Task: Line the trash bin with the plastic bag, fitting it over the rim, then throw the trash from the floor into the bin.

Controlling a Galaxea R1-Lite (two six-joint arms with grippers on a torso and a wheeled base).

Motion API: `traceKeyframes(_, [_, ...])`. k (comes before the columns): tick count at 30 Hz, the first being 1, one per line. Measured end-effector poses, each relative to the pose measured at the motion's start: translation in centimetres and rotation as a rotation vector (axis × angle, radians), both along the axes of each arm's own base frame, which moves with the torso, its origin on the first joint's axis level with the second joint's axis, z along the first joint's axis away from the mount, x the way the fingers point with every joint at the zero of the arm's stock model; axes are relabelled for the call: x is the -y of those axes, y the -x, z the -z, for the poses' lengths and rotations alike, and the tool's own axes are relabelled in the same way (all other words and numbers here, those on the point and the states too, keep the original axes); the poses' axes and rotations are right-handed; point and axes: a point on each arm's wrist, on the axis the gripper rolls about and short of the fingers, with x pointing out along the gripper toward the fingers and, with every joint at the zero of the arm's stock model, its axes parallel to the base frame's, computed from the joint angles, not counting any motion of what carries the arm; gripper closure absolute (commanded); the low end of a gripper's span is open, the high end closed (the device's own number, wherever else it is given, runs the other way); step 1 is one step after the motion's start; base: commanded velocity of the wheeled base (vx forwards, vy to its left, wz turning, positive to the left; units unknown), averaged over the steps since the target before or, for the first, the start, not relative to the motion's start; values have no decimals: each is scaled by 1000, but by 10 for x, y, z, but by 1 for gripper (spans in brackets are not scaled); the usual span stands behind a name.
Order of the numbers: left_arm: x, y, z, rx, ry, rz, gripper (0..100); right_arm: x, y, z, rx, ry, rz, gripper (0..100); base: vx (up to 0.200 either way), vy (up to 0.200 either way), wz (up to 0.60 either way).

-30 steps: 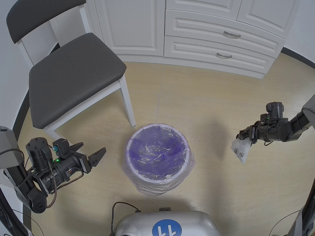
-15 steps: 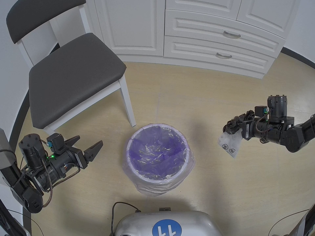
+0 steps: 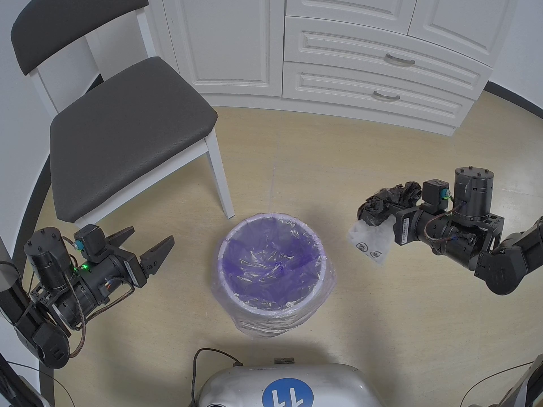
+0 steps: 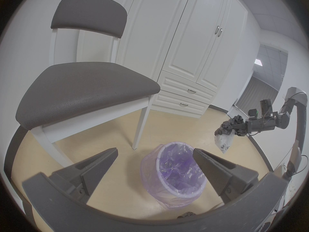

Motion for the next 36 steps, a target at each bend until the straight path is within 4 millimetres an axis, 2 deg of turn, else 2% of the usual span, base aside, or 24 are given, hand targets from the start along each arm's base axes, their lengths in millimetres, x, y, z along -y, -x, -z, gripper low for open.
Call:
traceKeyframes(6, [0,1,-2,8,-1,0,0,-29,15,-9,122,-43,-77,100,0,0,0])
traceKeyframes(11, [0,2,-2,10,-2,1,0,-56,21,0,180,-73,-121,100,0,0,0])
traceKeyframes(24, [3,4,-1,3,-6,10,0,-110,19,37,348,-159,-215,100,0,0,0])
traceKeyframes(29, [4,4,0,1,-7,14,0,-128,18,61,306,-135,-254,100,0,0,0])
traceKeyframes(36, [5,6,-2,9,-5,18,0,-140,17,76,281,-131,-280,100,0,0,0])
